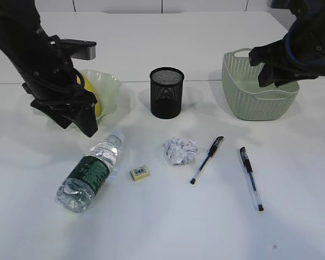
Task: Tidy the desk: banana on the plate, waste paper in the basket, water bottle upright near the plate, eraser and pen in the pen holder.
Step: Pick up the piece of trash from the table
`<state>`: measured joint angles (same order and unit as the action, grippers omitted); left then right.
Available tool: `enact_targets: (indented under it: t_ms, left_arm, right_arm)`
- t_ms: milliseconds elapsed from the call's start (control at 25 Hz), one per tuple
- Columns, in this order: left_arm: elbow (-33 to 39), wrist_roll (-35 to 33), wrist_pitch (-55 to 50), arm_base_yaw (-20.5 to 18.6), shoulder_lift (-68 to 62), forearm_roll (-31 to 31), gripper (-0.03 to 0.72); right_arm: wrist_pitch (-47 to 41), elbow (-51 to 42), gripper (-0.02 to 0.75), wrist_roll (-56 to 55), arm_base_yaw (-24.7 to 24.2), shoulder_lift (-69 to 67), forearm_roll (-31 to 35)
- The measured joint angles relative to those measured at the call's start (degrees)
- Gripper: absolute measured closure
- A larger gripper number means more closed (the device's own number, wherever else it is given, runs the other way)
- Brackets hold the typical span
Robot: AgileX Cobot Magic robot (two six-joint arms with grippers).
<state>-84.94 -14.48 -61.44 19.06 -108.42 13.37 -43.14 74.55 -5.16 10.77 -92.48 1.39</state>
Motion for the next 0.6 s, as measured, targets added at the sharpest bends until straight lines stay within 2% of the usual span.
enact_targets:
  t_ms: [600]
  left_arm:
    - [-3.7, 3.0, -3.1, 1.2, -5.7, -0.4, 0.146]
  right_arm:
    - [0.0, 0.0, 0.507, 0.1, 0.0, 0.0, 0.0]
